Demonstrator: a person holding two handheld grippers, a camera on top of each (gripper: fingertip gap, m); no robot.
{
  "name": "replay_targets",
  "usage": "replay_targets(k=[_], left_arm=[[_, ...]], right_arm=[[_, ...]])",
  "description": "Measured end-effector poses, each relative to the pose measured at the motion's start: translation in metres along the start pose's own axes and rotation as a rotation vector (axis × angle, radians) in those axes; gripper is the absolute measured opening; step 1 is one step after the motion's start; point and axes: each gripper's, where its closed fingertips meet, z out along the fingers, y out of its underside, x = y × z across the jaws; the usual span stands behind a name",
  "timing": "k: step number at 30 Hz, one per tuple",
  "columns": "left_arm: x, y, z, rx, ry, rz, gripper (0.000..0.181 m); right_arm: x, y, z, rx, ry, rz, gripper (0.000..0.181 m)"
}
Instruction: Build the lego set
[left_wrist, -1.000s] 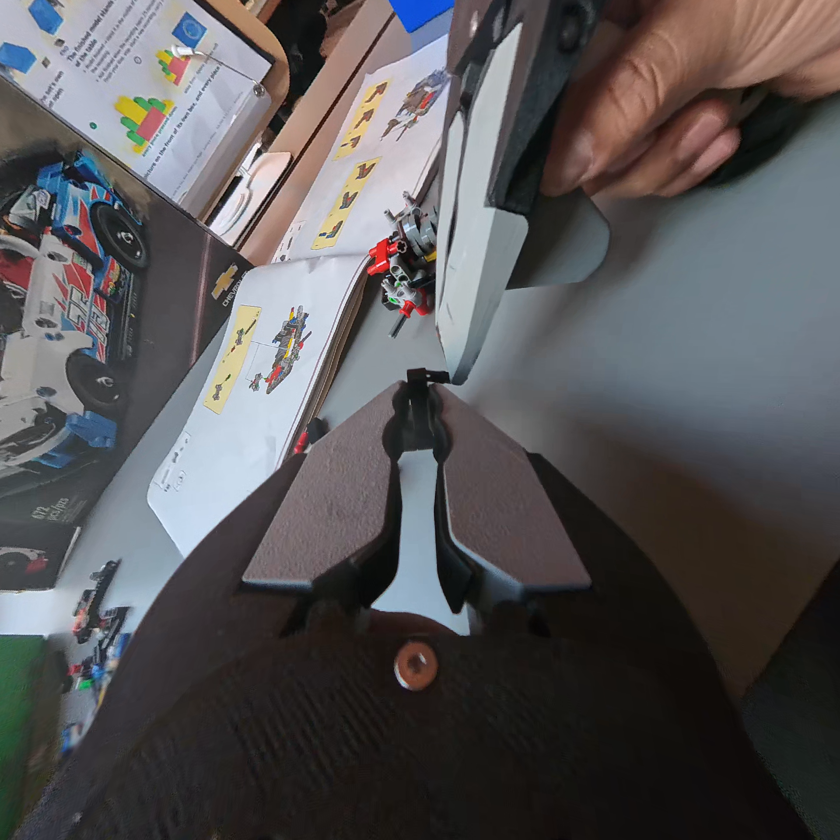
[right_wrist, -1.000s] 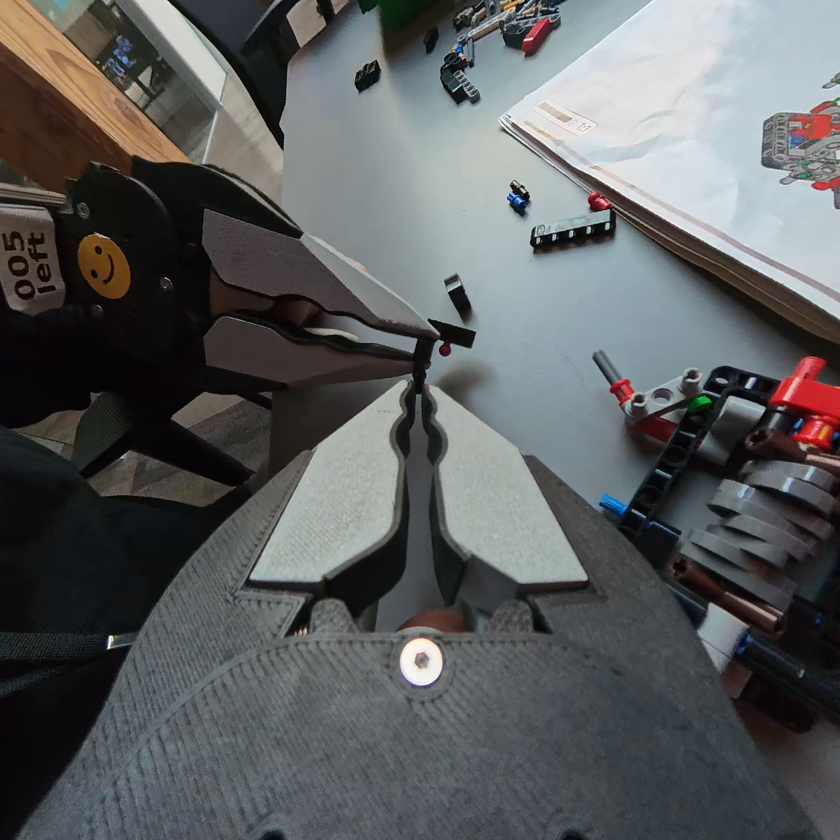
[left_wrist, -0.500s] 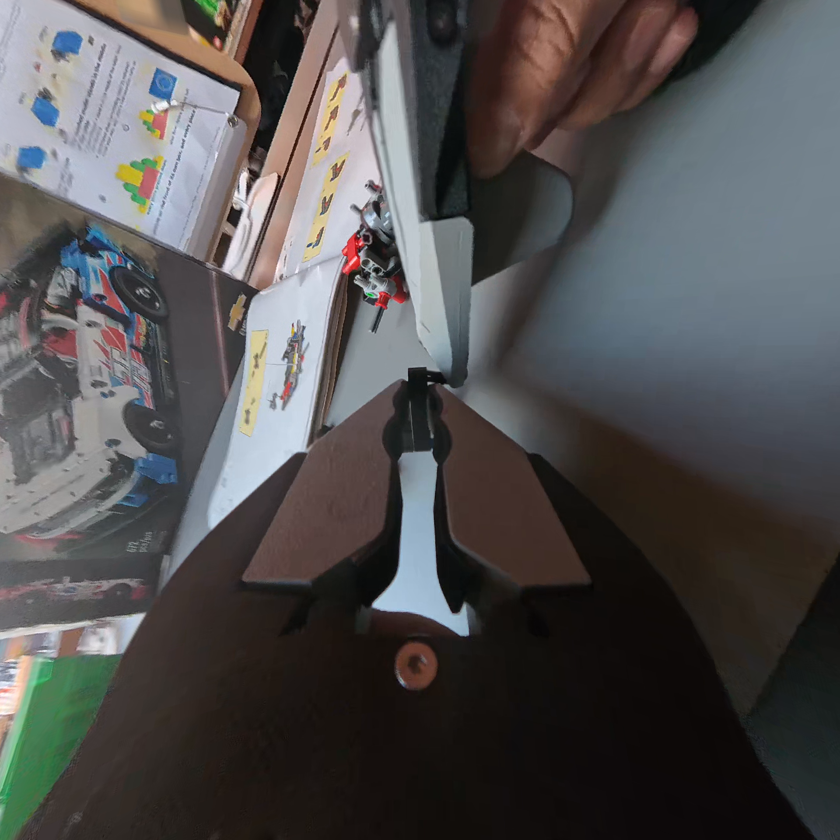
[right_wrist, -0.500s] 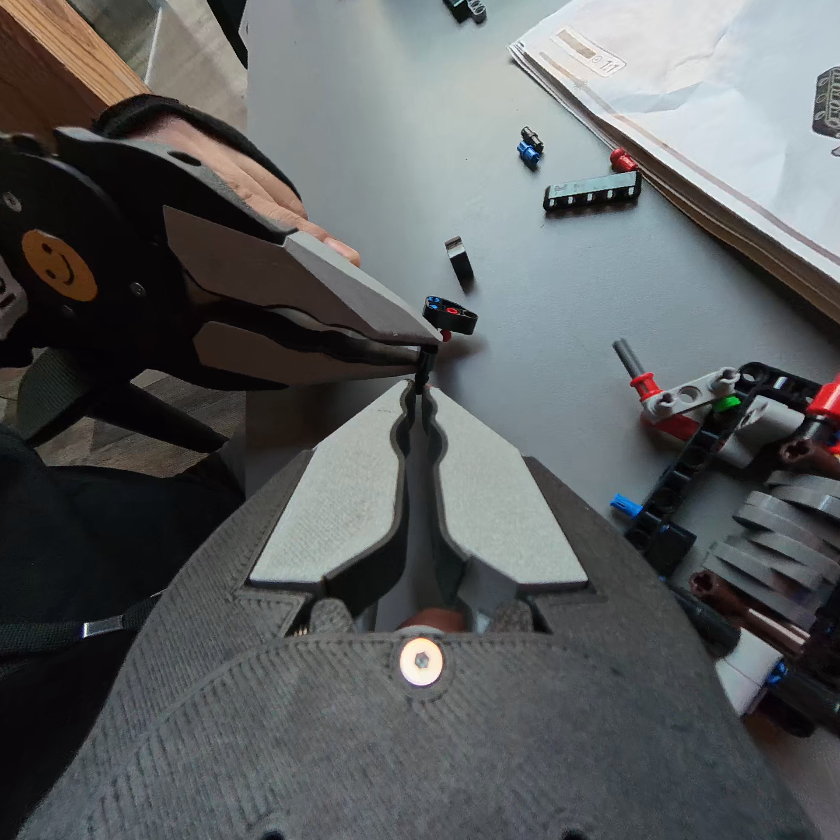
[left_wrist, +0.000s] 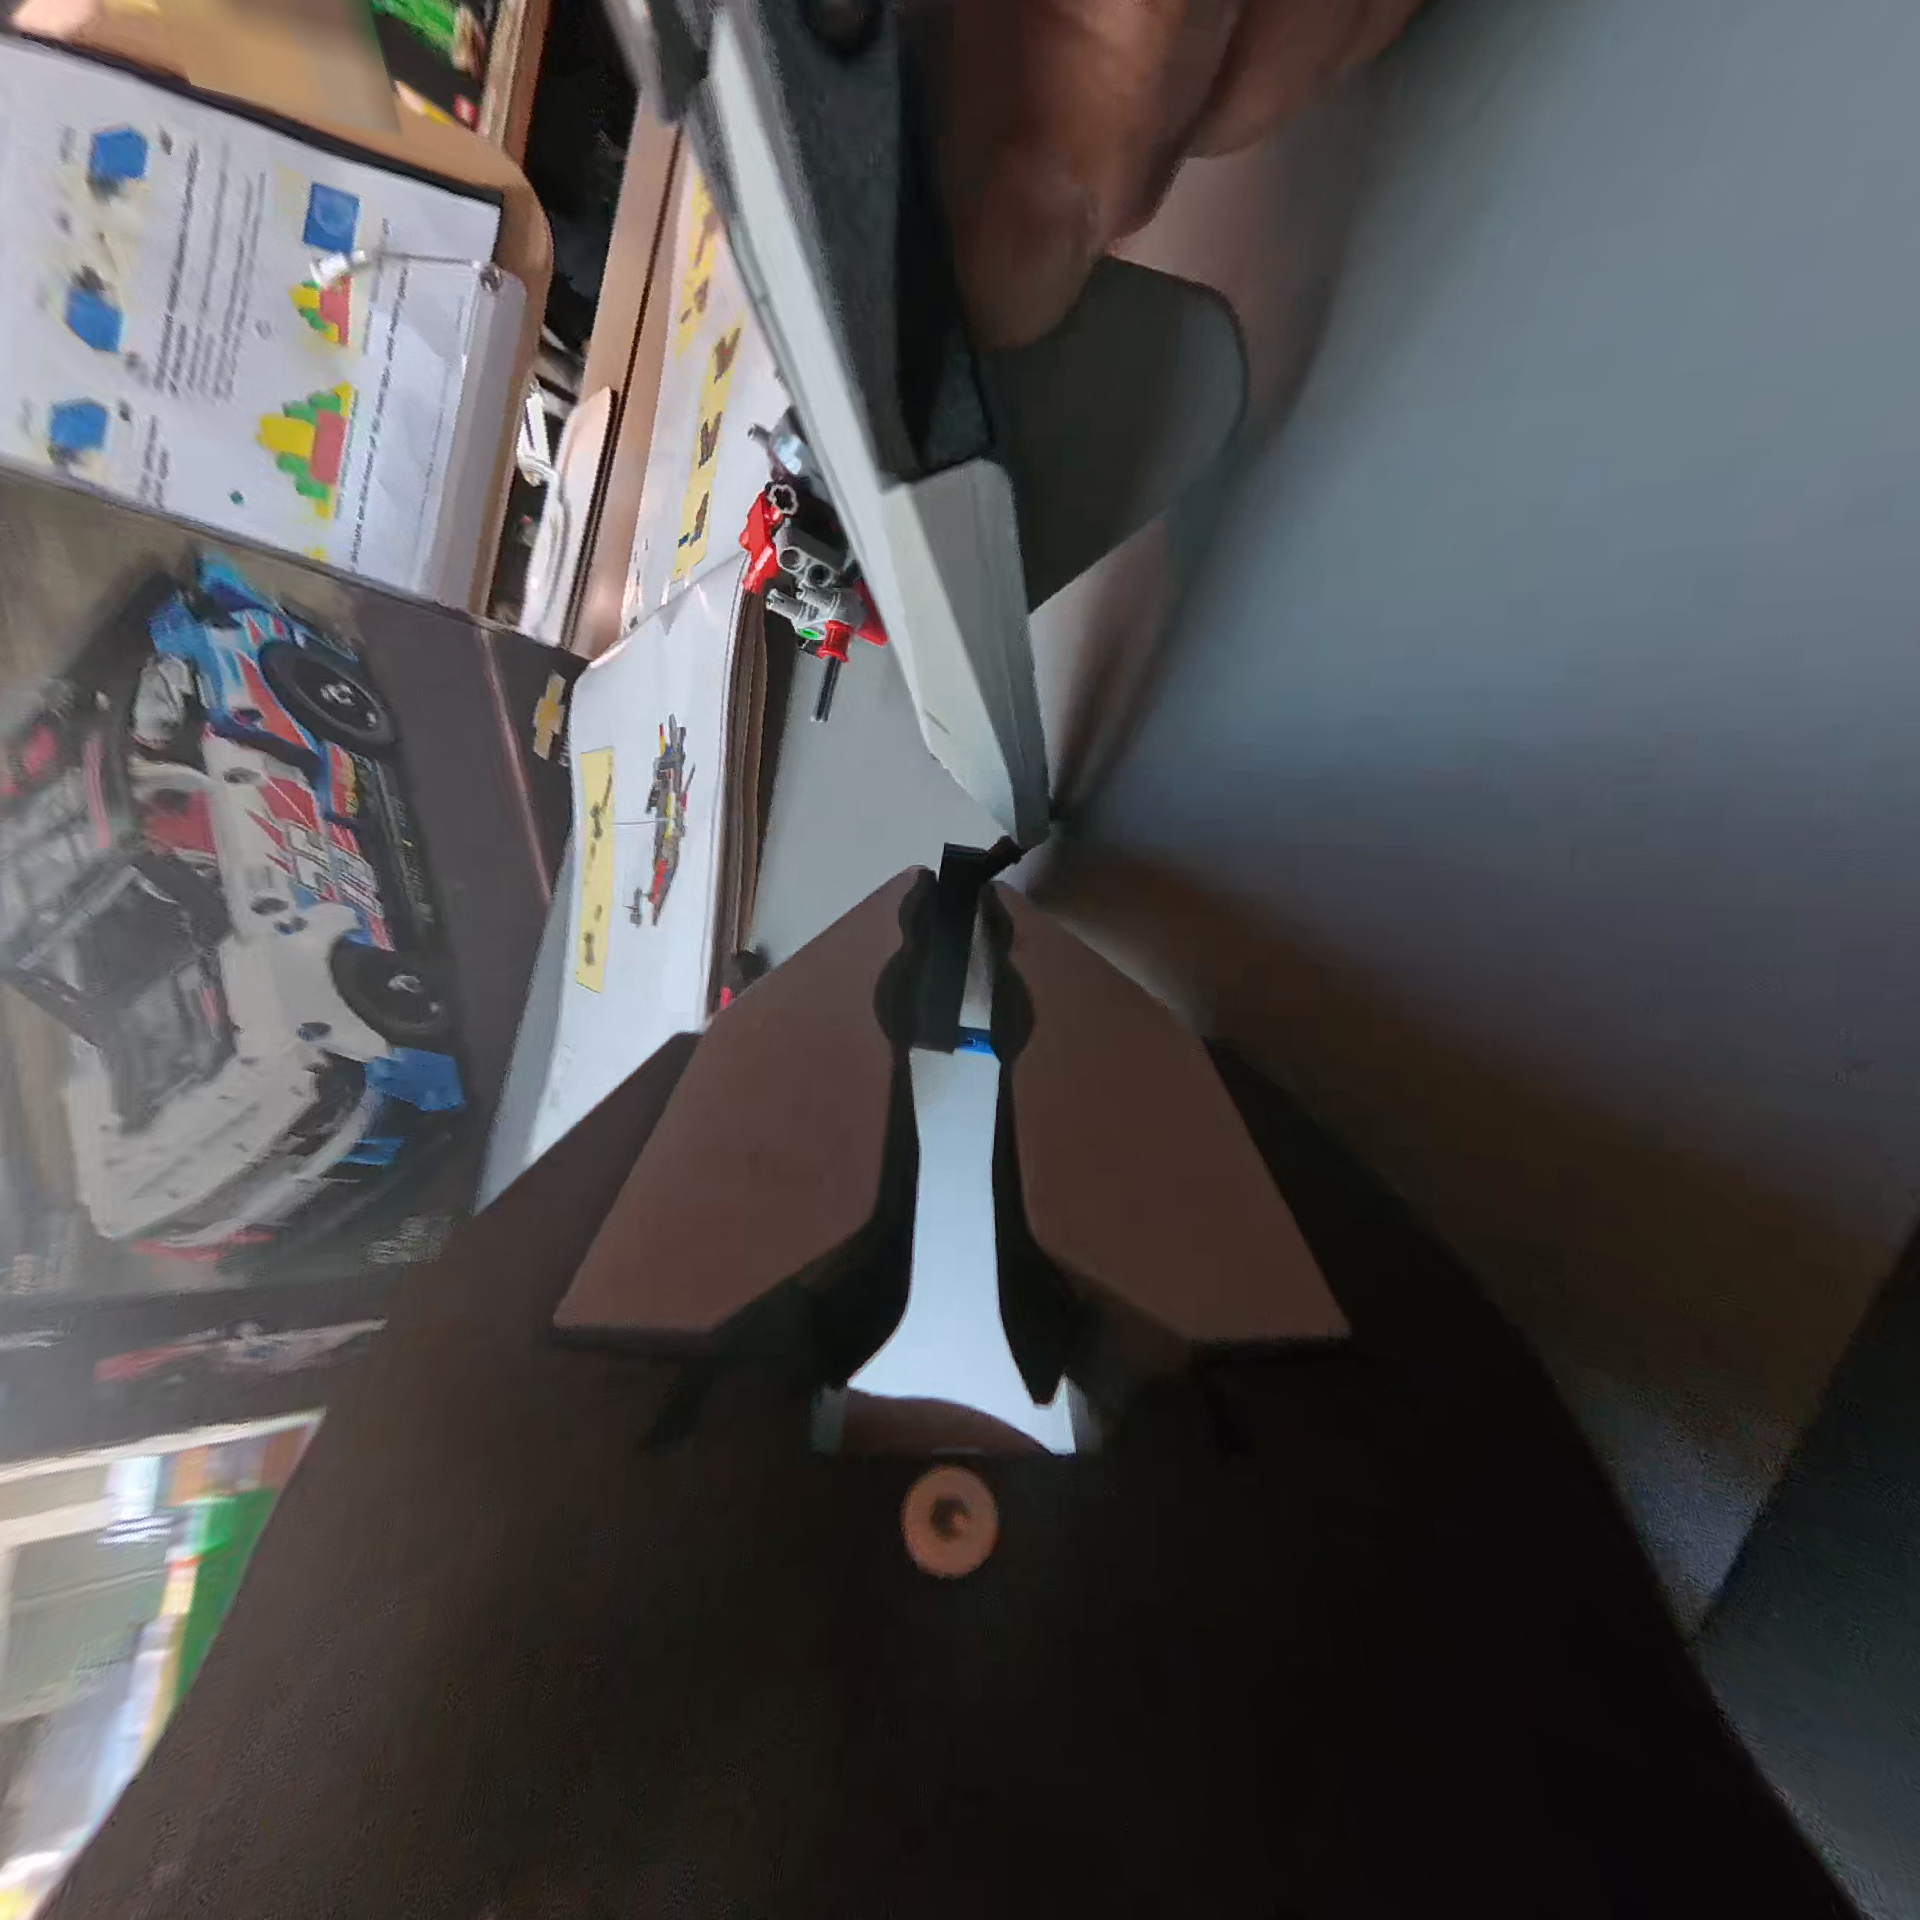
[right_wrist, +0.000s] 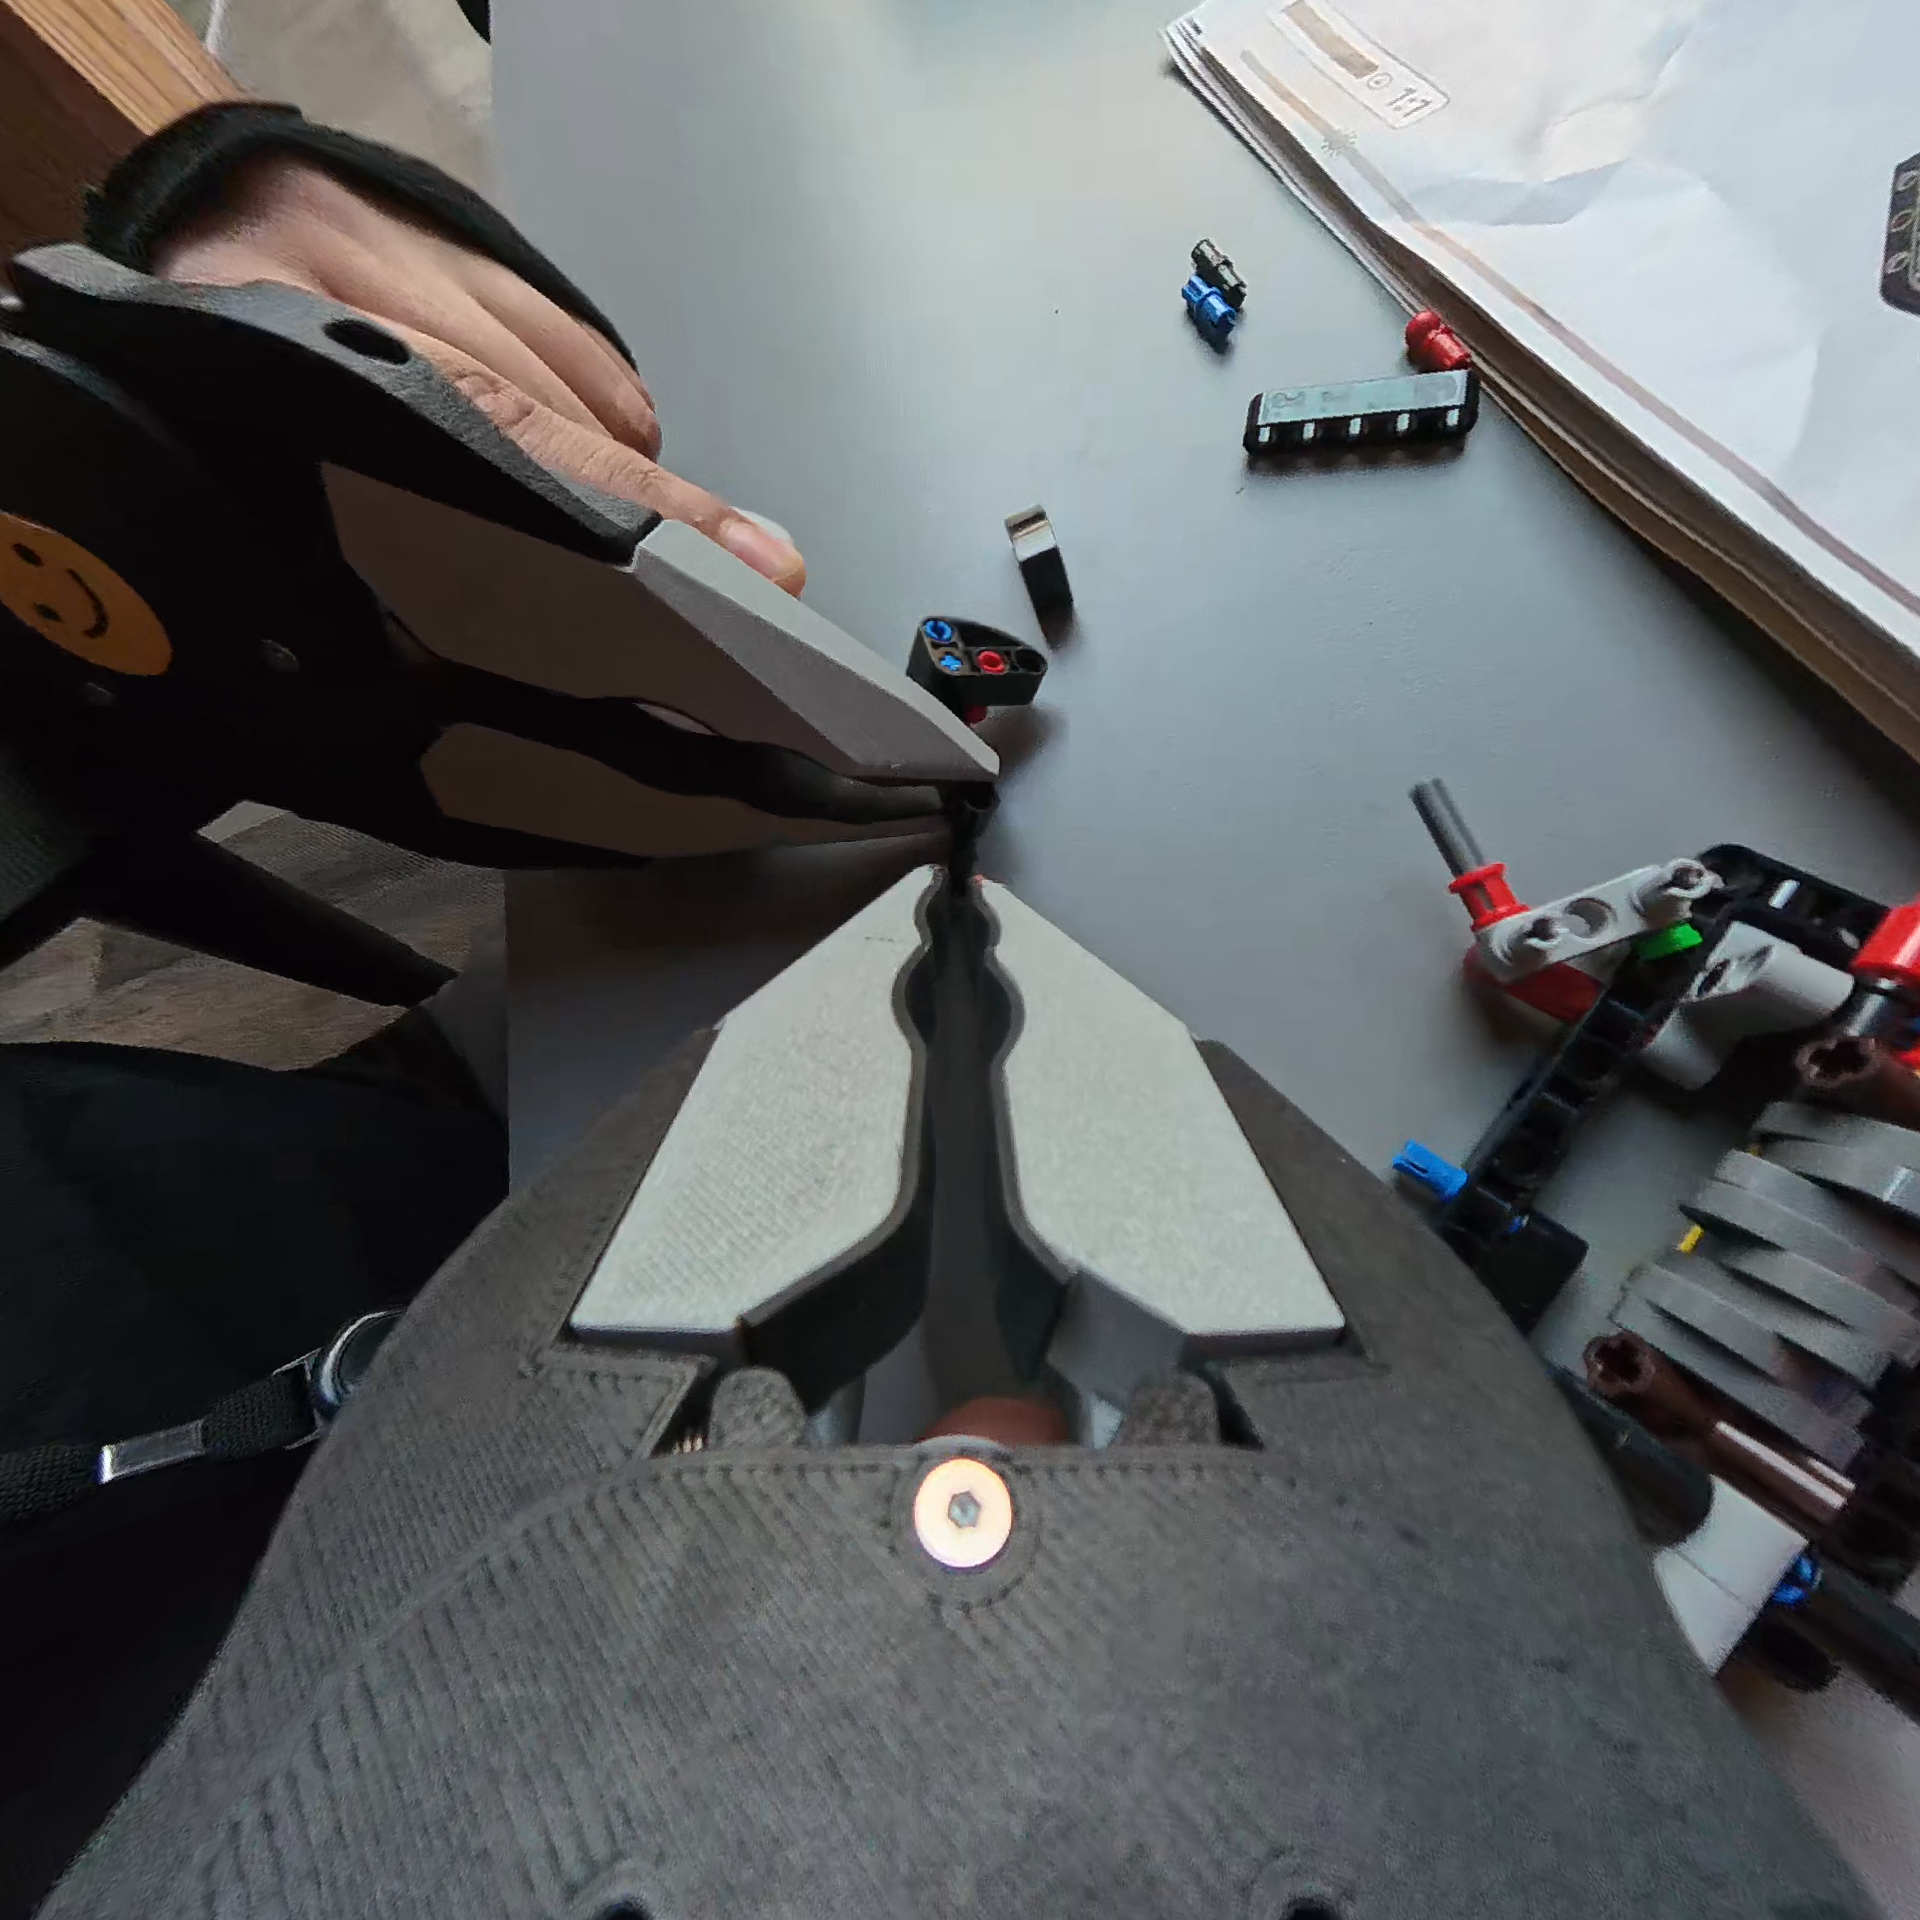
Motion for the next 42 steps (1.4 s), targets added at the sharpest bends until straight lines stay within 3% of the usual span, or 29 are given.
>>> replay_targets(k=[7, 12, 19, 24, 28, 39, 42], left_arm=[[-0.007, 0.000, 0.005, -0.026, -0.020, -0.110, 0.005], [-0.013, -0.001, 0.005, -0.026, -0.025, -0.177, 0.005], [-0.017, -0.011, 0.003, 0.014, -0.035, -0.236, 0.005], [-0.016, -0.008, 0.005, -0.008, -0.035, -0.218, 0.005], [-0.019, 0.001, 0.006, -0.039, -0.026, -0.249, 0.005], [-0.029, 0.004, 0.001, -0.009, -0.023, -0.342, 0.004], [-0.030, 0.004, 0.001, -0.007, -0.042, -0.318, 0.005]], right_arm=[[0.006, -0.004, -0.001, 0.023, 0.078, -0.059, 0.000], [0.004, -0.009, -0.006, 0.072, 0.021, -0.014, 0.000], [0.005, -0.013, -0.009, 0.106, 0.028, -0.008, 0.014], [0.014, -0.006, -0.005, 0.047, 0.056, 0.016, 0.010], [0.015, -0.004, -0.004, 0.023, 0.083, -0.027, 0.004], [0.012, -0.003, -0.003, -0.002, 0.101, -0.168, 0.021], [0.016, -0.006, 0.001, -0.012, 0.154, -0.223, 0.012]])
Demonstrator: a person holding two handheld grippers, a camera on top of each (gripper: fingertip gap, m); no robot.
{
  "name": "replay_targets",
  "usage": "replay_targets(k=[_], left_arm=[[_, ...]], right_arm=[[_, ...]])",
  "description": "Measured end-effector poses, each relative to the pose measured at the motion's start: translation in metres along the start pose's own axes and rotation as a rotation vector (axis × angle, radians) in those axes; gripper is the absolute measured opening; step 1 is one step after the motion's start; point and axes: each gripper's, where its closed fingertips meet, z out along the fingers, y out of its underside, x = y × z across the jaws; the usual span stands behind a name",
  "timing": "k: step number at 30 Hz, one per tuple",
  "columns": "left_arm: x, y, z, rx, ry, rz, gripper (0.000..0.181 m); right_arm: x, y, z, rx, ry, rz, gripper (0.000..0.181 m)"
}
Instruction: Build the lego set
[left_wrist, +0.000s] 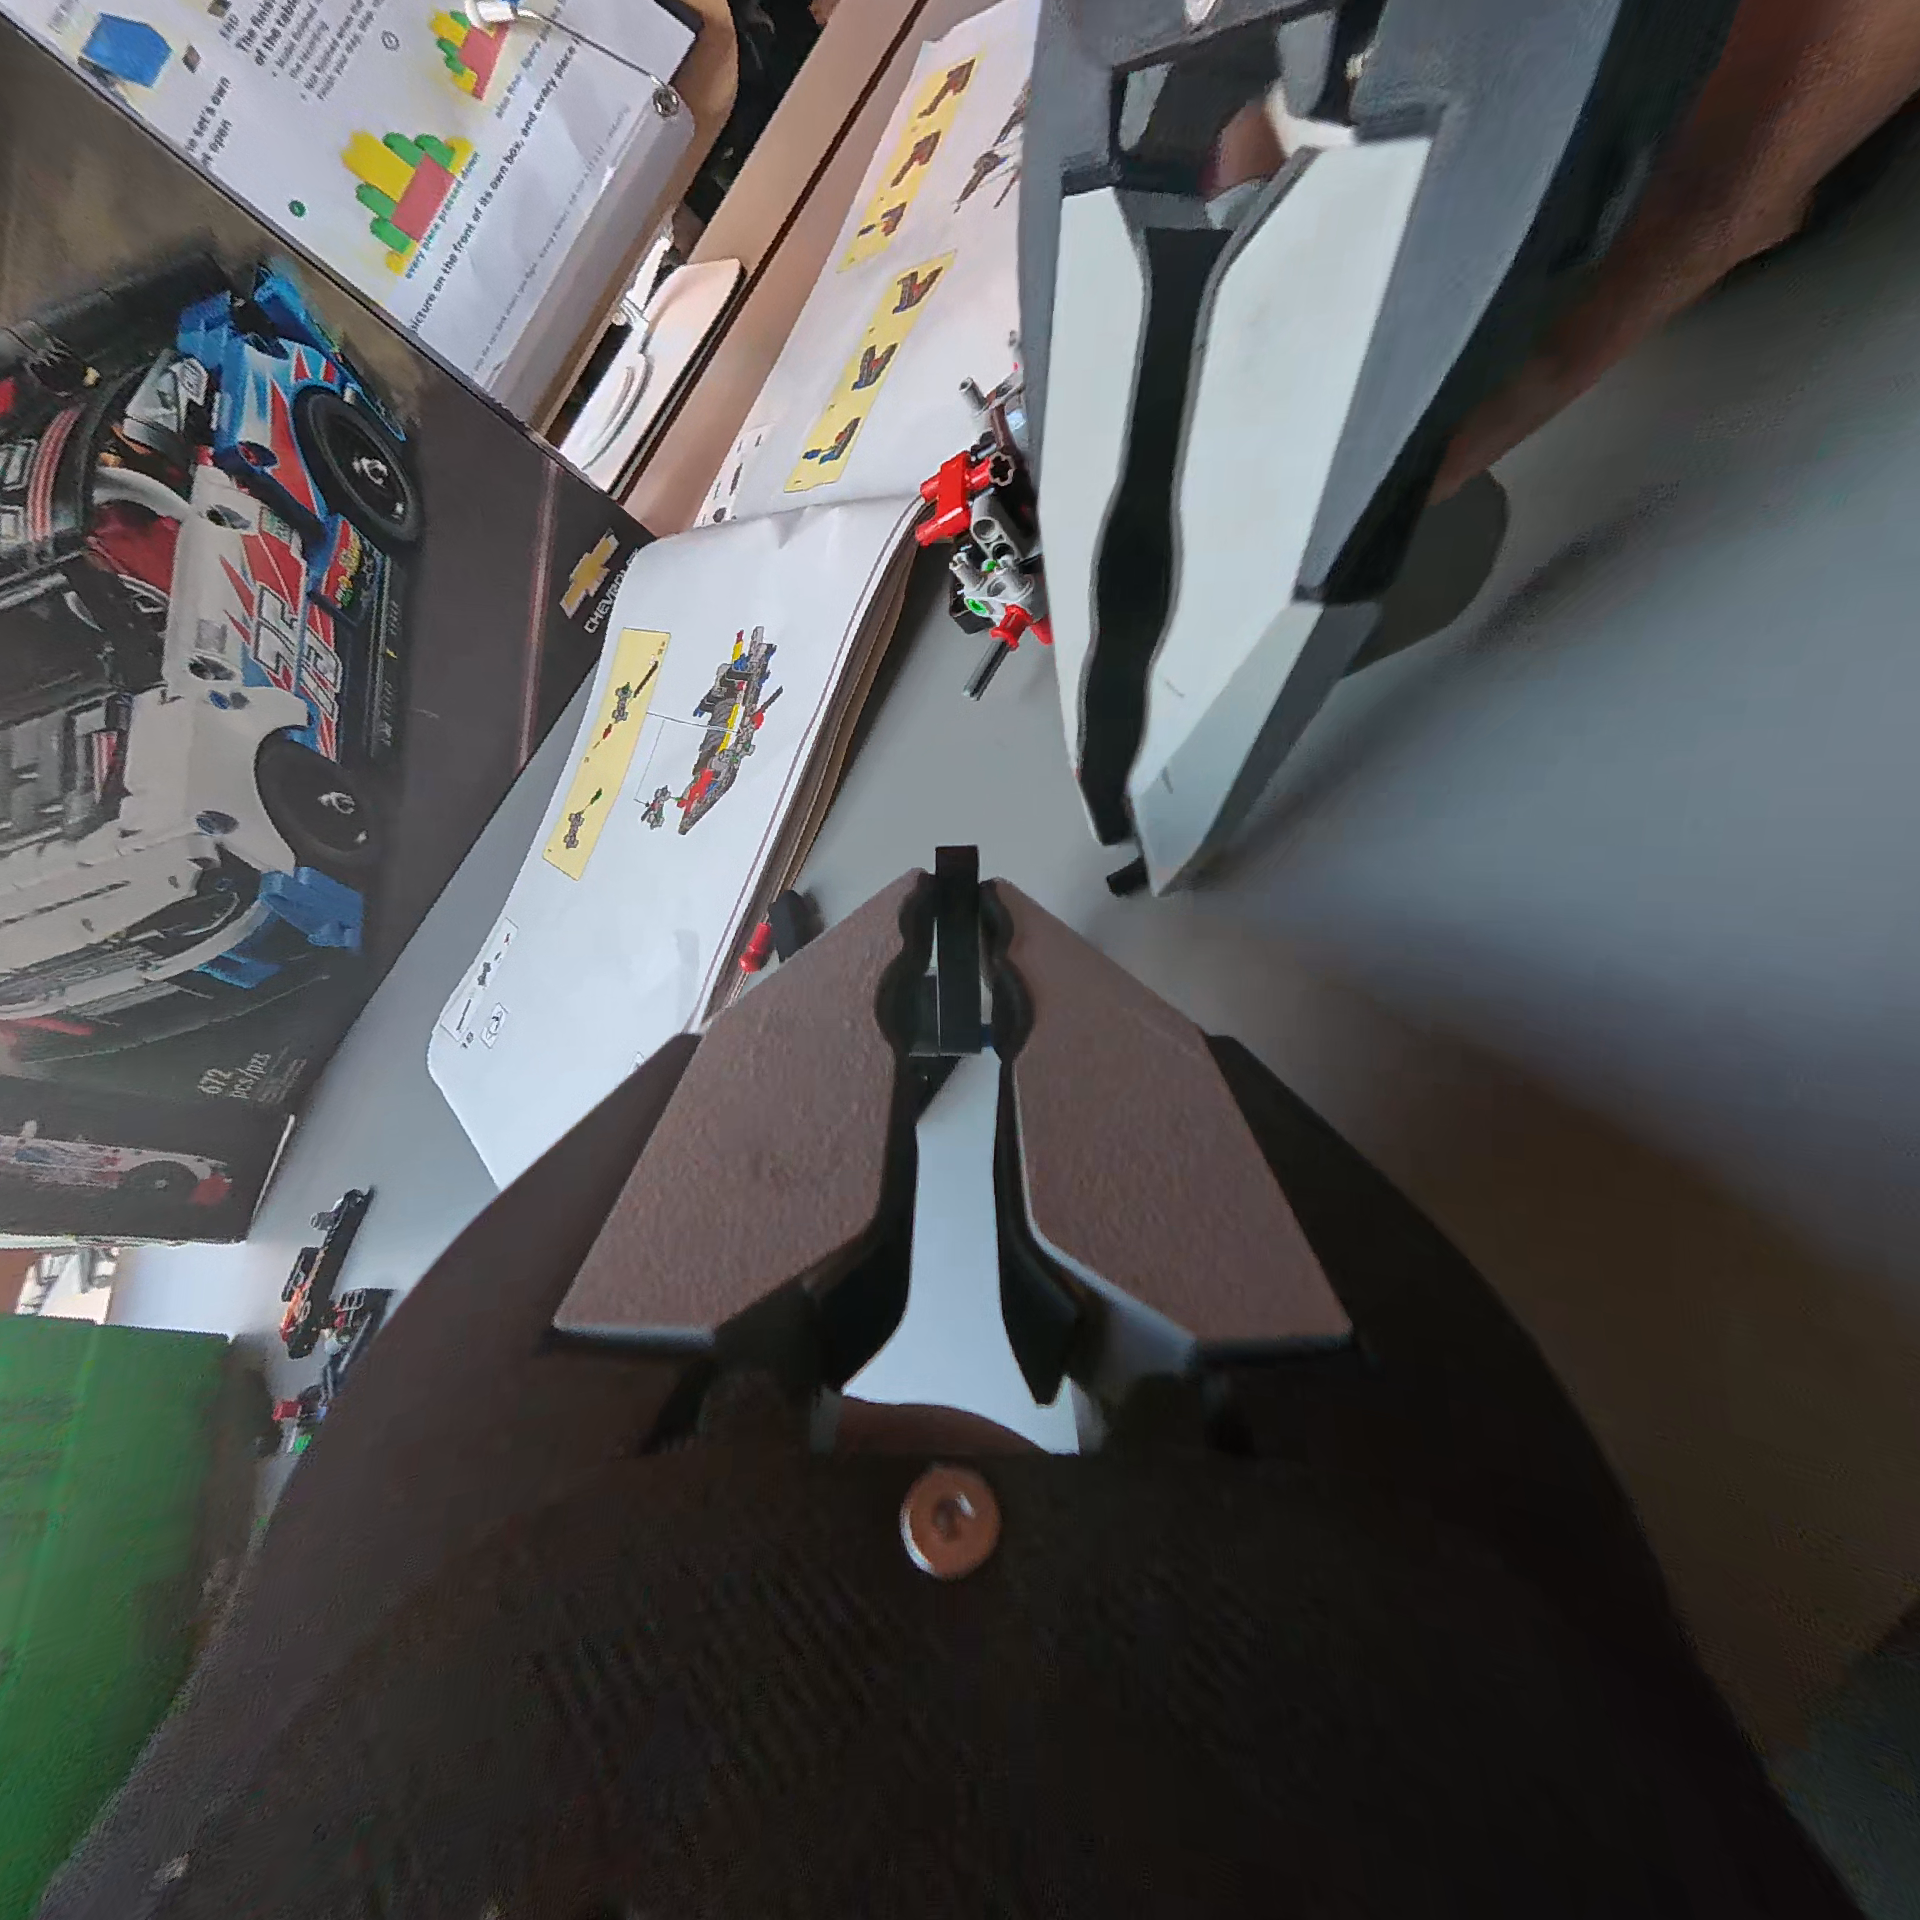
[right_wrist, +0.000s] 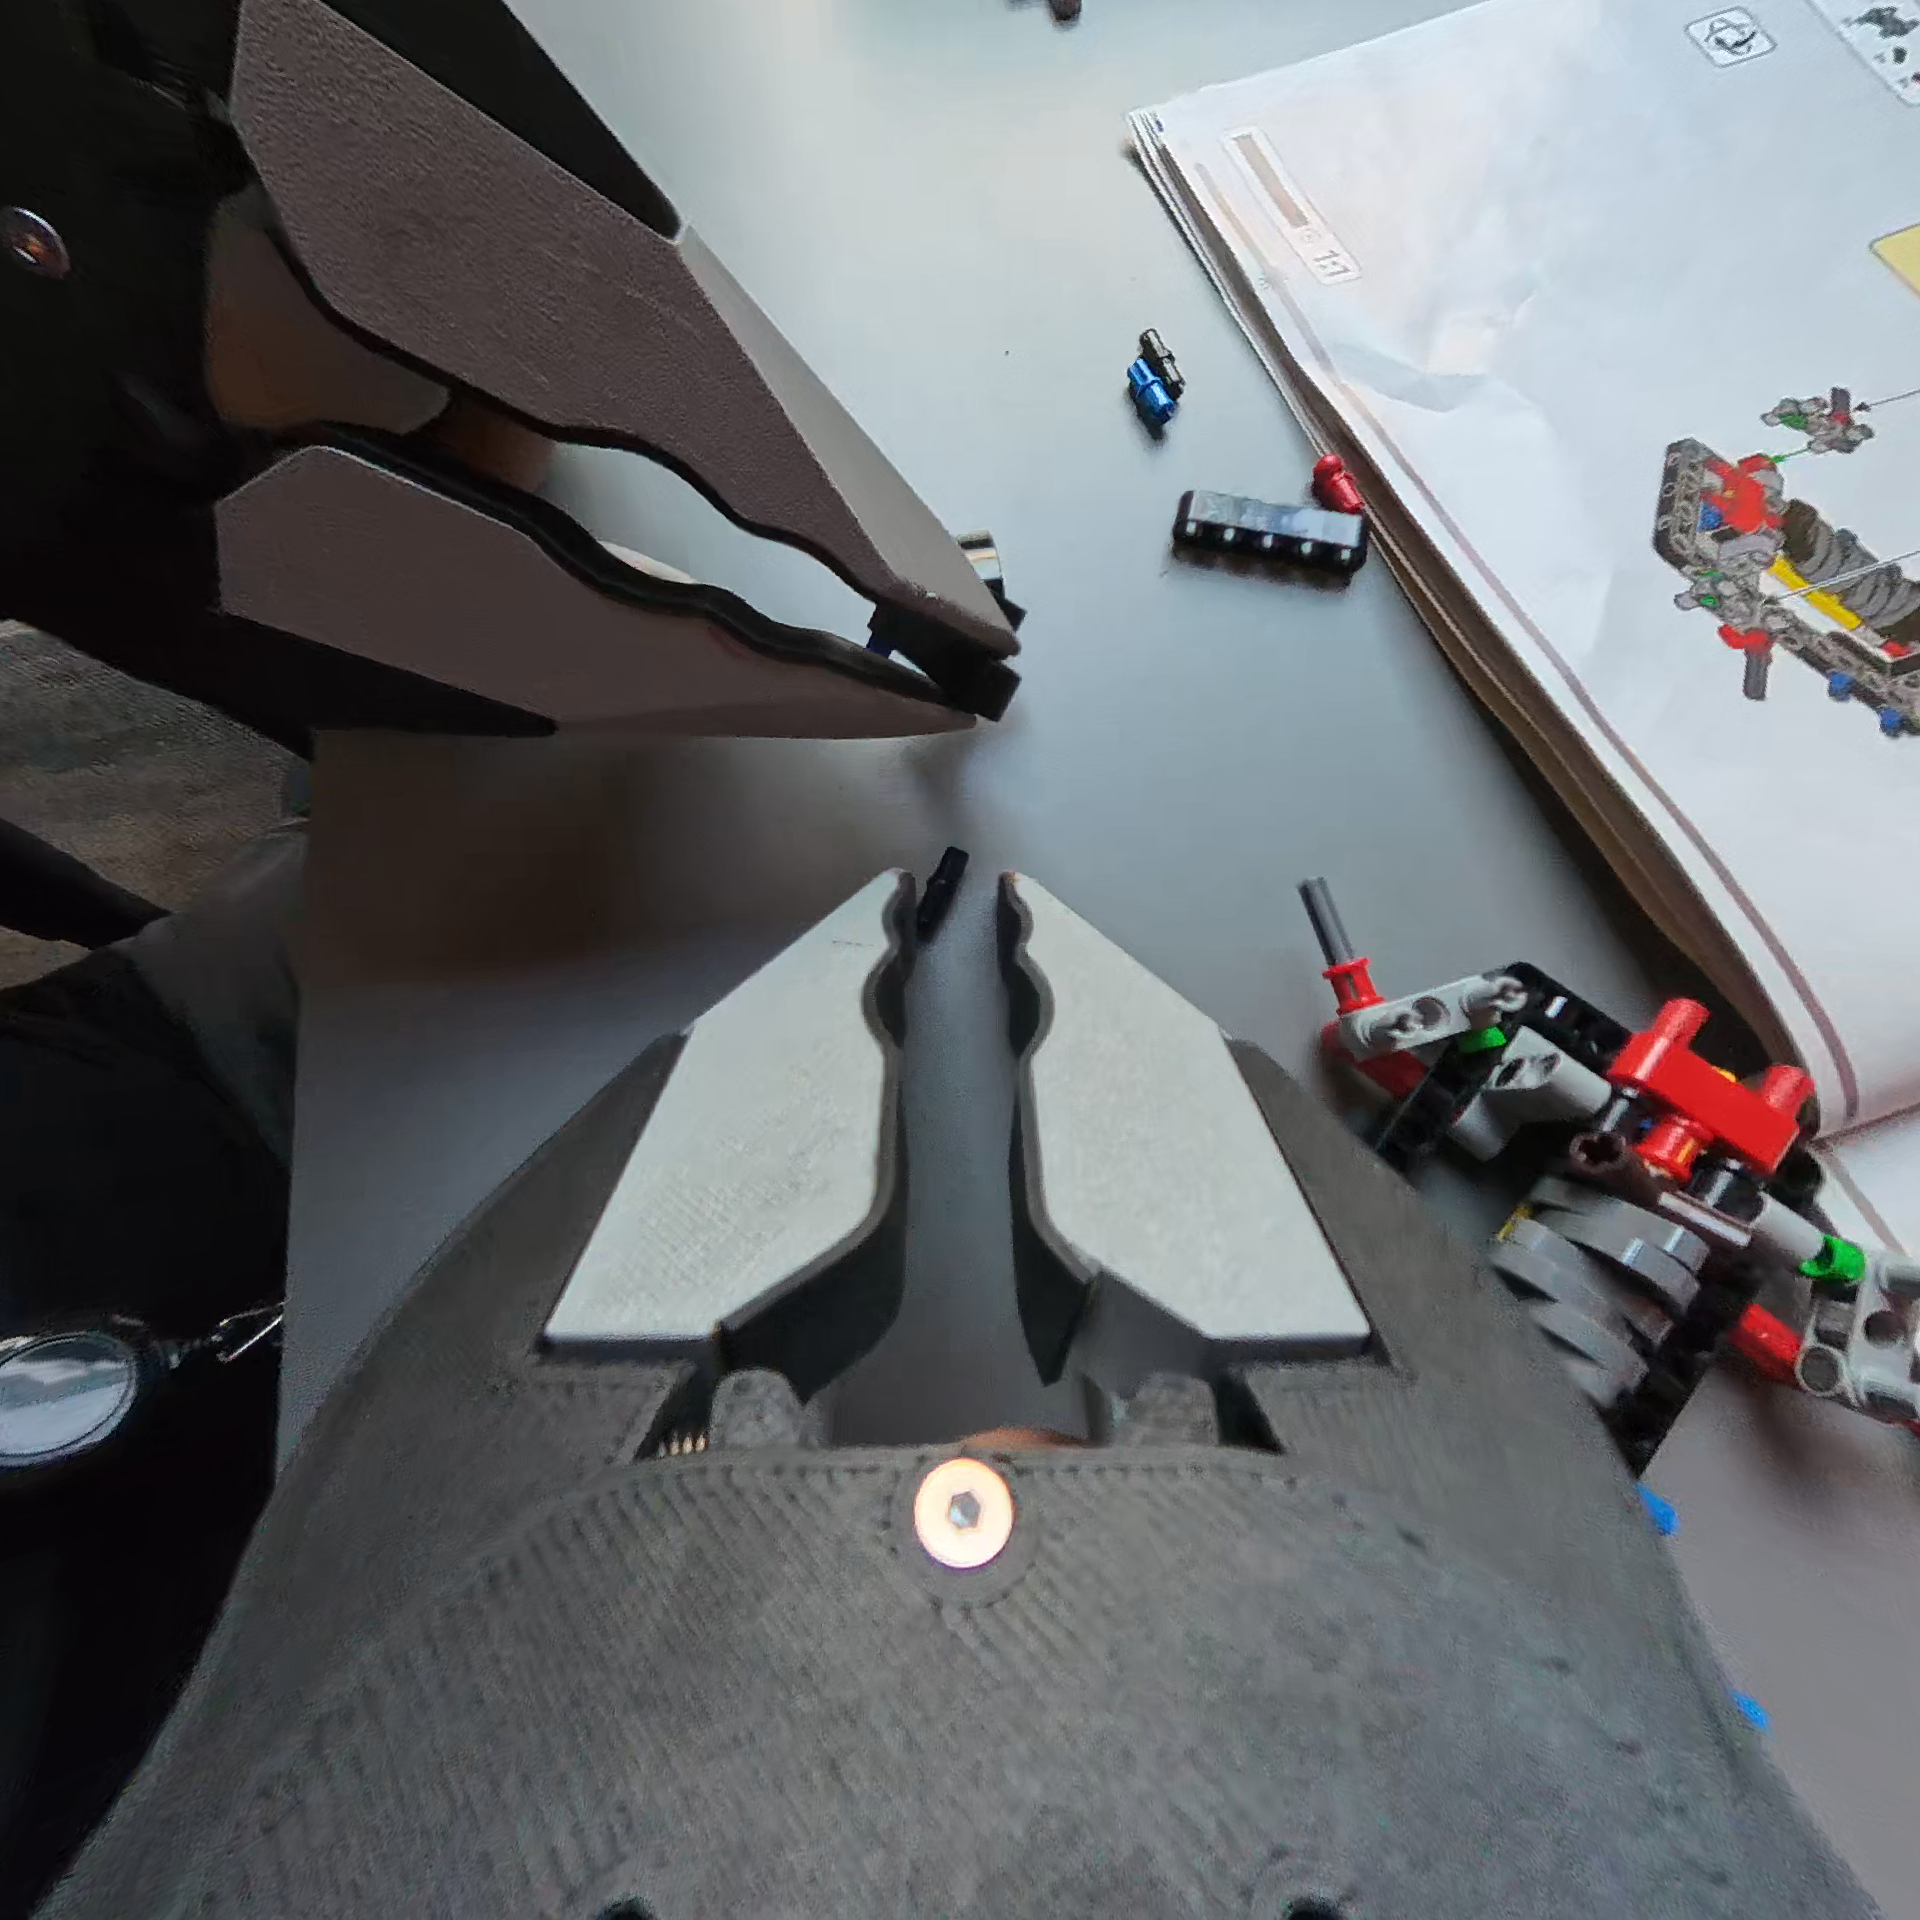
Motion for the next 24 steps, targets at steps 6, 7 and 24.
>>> replay_targets(k=[6, 7, 24], left_arm=[[-0.004, 0.001, -0.002, 0.007, -0.015, -0.015, 0.005], [-0.005, 0.001, -0.002, 0.007, -0.014, -0.022, 0.005], [-0.021, -0.008, -0.007, 0.072, 0.013, -0.253, 0.005]], right_arm=[[-0.001, -0.002, 0.002, 0.004, -0.007, -0.005, 0.009], [-0.001, -0.002, 0.002, 0.003, -0.008, -0.001, 0.009], [0.003, -0.043, -0.021, 0.286, -0.132, 0.197, 0.000]])
